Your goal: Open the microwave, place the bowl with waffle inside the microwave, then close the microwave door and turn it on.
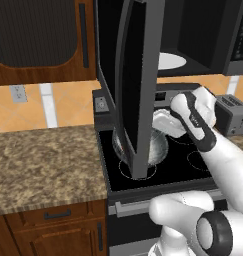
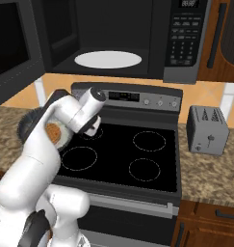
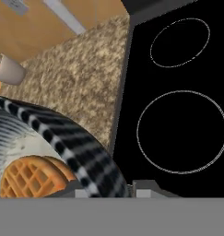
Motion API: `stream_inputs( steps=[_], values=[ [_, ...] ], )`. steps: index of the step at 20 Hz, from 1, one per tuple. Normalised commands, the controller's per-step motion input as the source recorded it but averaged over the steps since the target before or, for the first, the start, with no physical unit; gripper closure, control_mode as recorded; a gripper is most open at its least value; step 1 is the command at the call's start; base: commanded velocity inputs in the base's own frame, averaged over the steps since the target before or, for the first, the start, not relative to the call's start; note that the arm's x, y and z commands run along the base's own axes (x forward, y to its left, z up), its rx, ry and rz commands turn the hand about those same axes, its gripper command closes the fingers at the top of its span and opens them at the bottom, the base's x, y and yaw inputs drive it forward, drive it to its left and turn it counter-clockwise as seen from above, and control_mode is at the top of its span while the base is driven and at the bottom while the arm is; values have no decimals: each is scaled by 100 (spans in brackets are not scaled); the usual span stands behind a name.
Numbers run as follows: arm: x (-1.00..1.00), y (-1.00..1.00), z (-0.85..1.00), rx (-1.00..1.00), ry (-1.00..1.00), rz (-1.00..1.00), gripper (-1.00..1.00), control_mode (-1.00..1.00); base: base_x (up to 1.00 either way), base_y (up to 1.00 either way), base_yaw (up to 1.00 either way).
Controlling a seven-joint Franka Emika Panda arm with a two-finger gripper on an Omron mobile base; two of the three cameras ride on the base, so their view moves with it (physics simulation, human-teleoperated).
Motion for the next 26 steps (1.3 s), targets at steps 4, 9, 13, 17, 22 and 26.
stream_inputs(
  steps=[4, 9, 13, 17, 22, 26],
  values=[
    [-77, -100, 92, 9, -6, 0, 100, -100, 0, 0, 0],
    [-19, -80, 98, 4, 0, -10, 100, -100, 0, 0, 0],
    [0, -54, 100, 6, 1, -30, 100, -100, 0, 0, 0],
    [-10, -10, 99, 13, 4, -43, 100, -100, 0, 0, 0],
    [-2, -2, 79, 10, 18, -52, 100, -100, 0, 0, 0],
    [6, 0, 6, 3, 12, -75, 100, -100, 0, 0, 0]
  ],
)
